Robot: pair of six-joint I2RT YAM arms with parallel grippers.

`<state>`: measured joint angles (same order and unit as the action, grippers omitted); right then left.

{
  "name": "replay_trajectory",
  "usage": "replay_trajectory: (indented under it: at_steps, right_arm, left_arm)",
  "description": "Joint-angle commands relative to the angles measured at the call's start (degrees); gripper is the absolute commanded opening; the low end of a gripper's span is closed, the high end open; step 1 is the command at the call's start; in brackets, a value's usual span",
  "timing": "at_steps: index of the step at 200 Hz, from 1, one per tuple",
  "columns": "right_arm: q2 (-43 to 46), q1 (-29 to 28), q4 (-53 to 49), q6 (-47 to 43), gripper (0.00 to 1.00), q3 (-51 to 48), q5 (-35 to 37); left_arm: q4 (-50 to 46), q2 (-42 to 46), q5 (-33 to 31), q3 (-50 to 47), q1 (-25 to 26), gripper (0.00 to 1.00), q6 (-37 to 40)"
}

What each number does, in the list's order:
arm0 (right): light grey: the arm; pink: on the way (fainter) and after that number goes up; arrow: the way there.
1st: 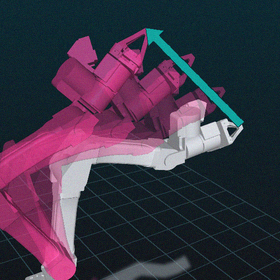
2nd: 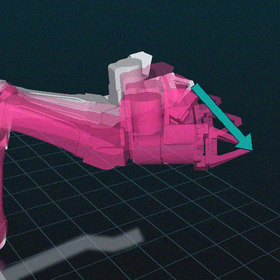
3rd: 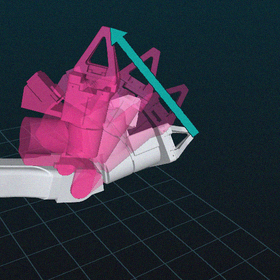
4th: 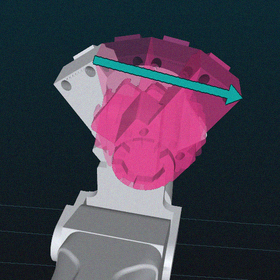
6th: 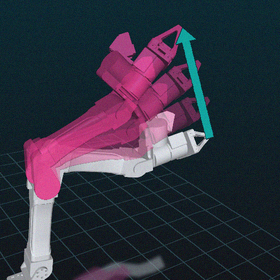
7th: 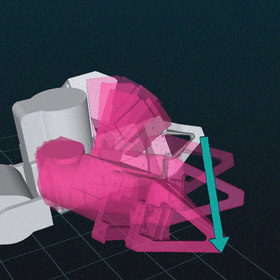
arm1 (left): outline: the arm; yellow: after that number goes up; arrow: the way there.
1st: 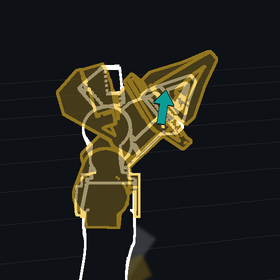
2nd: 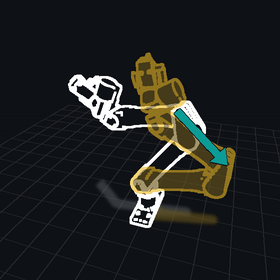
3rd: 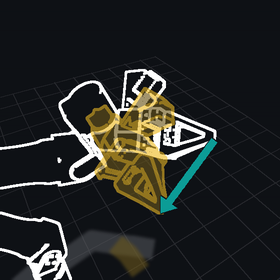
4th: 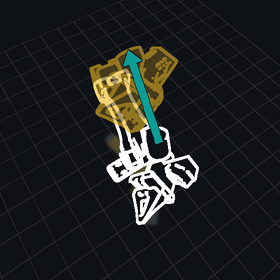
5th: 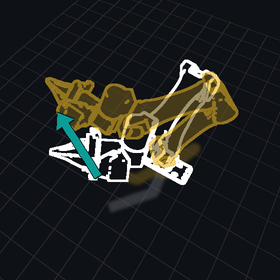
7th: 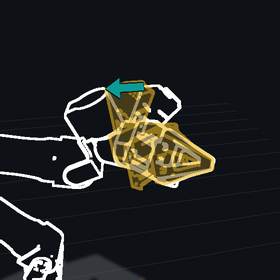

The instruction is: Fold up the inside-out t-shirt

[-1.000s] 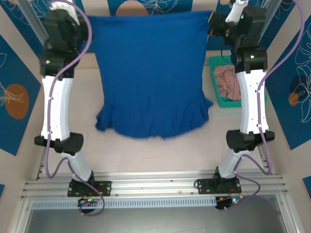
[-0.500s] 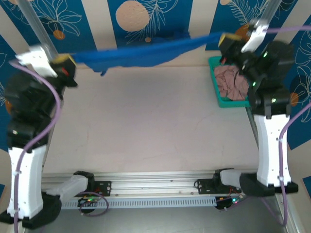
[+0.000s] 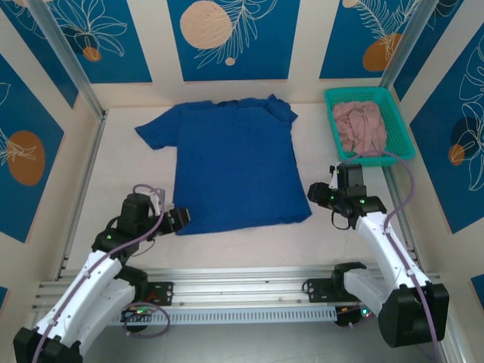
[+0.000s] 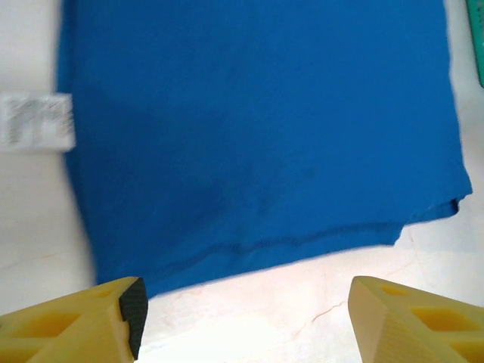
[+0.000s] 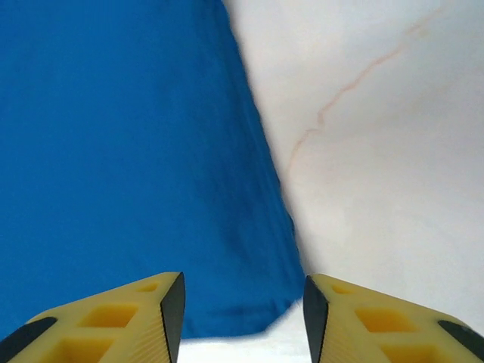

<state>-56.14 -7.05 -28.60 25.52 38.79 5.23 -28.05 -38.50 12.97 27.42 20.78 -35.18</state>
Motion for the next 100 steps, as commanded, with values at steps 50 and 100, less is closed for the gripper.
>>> replay_trajectory:
  at_steps: [50,100]
  right_arm:
    - [-16.52,-11.57,6.0,2.01,0.5,7.86,-11.1]
    - [-16.28,-9.44,3.53,1.42,0.51,7.6,-14.63]
  left_arm:
    - [14.19,-29.68,-17.42,14.73,31.73,0.68,21.98]
    - [14.38,-44.53,-23.81,20.97,35.39,0.67,35.11]
